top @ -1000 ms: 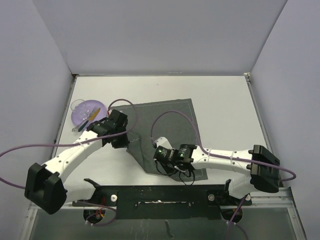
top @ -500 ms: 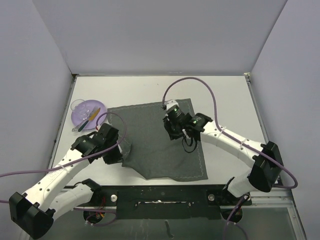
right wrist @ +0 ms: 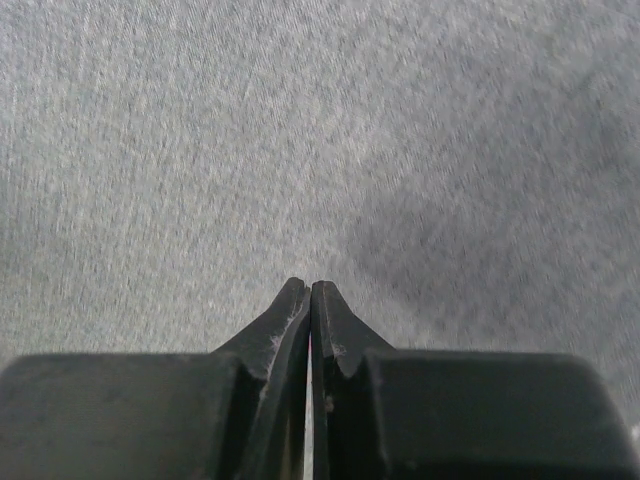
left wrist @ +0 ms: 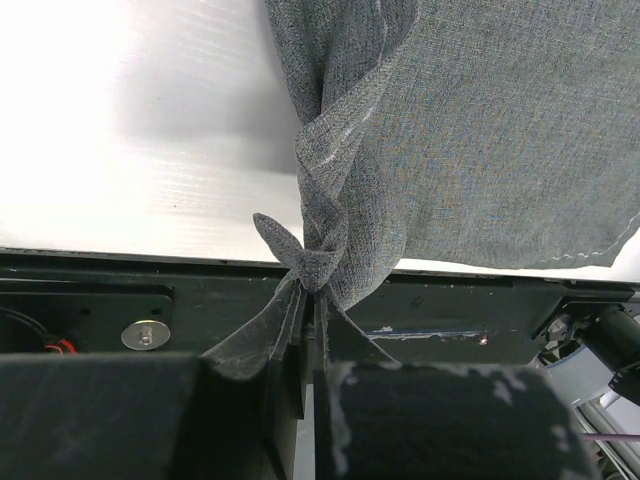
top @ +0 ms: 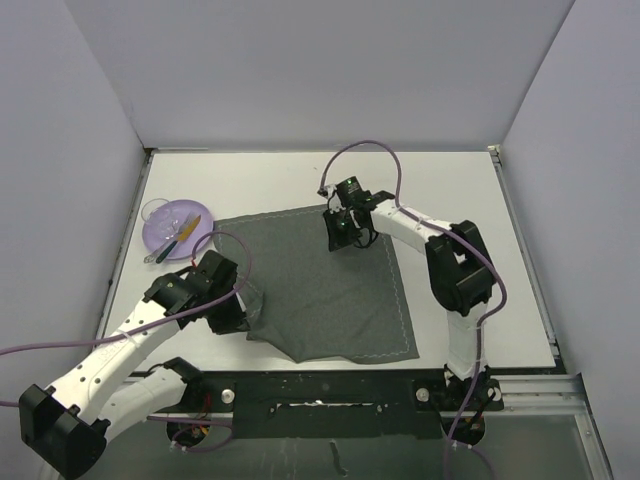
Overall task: Set the dinner table for one person
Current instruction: Flatten out the napkin at the center of the board.
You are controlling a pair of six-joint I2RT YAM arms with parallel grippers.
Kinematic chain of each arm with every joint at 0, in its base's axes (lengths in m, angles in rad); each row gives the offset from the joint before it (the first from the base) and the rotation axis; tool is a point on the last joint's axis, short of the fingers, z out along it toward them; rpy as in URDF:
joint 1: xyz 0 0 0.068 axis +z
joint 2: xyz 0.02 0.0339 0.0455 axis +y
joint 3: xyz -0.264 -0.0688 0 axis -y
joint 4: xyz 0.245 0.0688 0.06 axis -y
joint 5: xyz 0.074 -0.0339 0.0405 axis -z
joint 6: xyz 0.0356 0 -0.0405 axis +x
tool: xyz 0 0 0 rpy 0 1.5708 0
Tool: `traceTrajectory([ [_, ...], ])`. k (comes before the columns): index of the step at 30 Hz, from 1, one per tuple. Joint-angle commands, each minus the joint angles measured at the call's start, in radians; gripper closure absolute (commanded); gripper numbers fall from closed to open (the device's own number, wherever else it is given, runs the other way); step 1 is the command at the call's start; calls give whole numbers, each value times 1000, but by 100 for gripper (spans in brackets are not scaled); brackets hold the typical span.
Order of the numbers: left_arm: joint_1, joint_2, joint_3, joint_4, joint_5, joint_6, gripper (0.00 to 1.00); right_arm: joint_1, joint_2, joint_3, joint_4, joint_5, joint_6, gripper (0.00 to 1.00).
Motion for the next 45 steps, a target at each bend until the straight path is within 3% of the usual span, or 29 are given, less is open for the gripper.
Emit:
traceTrajectory([
  [1,-5,-6,7,11,15,-9,100,-25,49,132,60,-114,-50,100],
  [15,-5,4,-28,14,26,-4,100,-113,337,363,24,-152,-62,100],
  [26,-4,41,-9,16,12,8,100,-165,457,480,-12,-110,-74,100],
  [39,4,352,155,158,-32,86,100,-293,448,462,-34,4,-81,100],
  [45,31,441,183,180,-26,132,100,-312,484,527,-81,74,-92,100],
])
